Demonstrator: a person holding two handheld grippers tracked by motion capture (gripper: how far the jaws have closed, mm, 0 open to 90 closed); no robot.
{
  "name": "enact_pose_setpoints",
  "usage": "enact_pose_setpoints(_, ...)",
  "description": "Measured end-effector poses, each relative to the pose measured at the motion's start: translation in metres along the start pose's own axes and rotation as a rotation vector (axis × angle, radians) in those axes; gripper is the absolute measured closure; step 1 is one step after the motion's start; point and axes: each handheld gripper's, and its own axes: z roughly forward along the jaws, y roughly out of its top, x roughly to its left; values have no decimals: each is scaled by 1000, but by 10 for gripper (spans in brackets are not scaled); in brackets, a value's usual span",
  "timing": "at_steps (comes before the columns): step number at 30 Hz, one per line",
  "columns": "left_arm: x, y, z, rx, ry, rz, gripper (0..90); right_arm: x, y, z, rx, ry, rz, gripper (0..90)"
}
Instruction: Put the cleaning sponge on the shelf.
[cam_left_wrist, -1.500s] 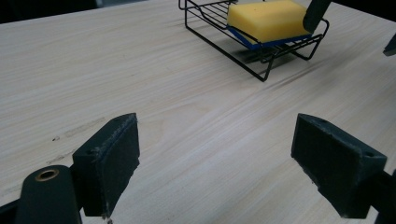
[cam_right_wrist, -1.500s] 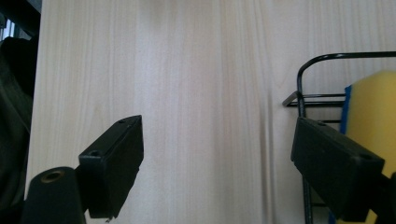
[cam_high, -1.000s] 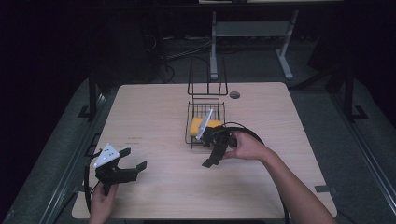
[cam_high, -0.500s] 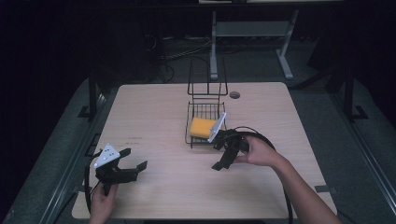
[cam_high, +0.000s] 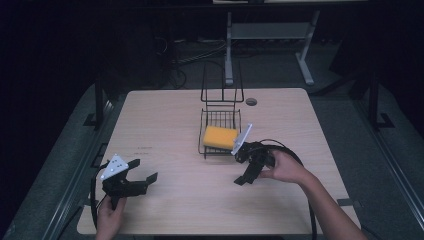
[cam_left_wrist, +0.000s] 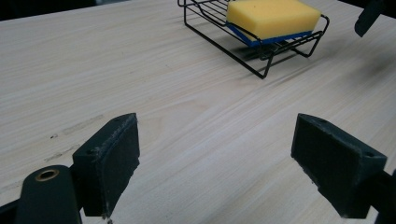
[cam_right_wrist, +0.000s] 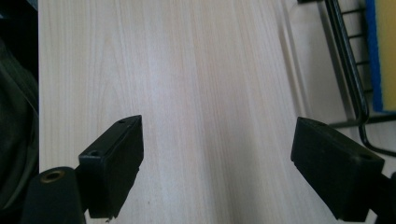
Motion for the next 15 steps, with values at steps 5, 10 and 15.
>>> enact_pose_setpoints(5, -1, 0, 1, 2, -2, 2, 148, 2, -11, -3, -7, -10, 18, 168)
enact_pose_setpoints(10, -1, 0, 1, 3, -4, 2, 147, 3, -22, -7, -10, -22, 38, 167)
enact_pose_setpoints(15, -2, 0, 1, 4, -5, 3, 147, 4, -31, -10, -15, -35, 52, 168)
